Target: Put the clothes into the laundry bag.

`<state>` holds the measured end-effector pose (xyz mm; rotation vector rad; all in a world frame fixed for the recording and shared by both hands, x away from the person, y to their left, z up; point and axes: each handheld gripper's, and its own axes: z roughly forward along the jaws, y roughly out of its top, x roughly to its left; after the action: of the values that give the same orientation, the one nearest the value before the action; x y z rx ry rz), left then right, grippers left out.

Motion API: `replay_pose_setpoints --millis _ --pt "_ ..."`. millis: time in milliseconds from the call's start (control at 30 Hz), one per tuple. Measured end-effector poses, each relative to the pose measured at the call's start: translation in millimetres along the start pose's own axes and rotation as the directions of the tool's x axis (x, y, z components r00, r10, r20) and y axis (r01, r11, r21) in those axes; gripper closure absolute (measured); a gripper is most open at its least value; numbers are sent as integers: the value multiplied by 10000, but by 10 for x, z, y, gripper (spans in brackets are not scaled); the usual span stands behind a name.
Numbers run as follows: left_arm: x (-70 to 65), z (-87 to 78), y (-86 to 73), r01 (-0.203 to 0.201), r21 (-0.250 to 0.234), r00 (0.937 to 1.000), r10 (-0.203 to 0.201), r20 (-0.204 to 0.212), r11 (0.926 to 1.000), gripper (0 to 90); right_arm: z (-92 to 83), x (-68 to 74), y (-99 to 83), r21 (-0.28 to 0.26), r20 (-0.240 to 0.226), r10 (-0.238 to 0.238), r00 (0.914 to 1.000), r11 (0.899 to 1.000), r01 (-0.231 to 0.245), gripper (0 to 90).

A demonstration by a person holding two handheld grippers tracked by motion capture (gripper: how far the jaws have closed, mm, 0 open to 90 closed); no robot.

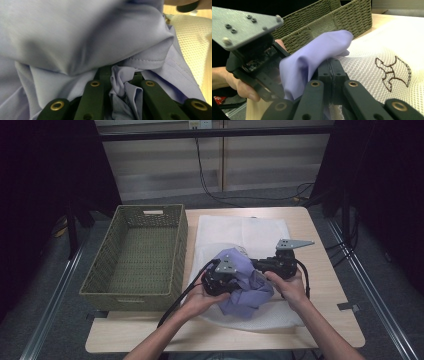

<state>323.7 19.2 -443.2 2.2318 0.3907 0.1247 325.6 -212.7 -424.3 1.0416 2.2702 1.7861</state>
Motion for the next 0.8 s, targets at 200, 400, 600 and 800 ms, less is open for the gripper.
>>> replay_pose_setpoints --millis 200,400,600,800 --pt "-31 134 -84 -257 598 9997 257 5 9979 796 -17 3 12 -130 25 26 10000 9999 -25 890" --pt "-39 216 -130 -310 926 9995 303 90 9952 794 -47 1 25 -234 32 29 10000 9997 -28 890" --pt "-69 314 -206 -353 1191 9994 347 69 9923 791 -48 9 28 -252 11 34 10000 9997 -33 891" --pt "-48 370 -261 123 1206 9999 -121 -28 9926 731 -46 12 29 -242 10 3 10000 9997 -3 891"
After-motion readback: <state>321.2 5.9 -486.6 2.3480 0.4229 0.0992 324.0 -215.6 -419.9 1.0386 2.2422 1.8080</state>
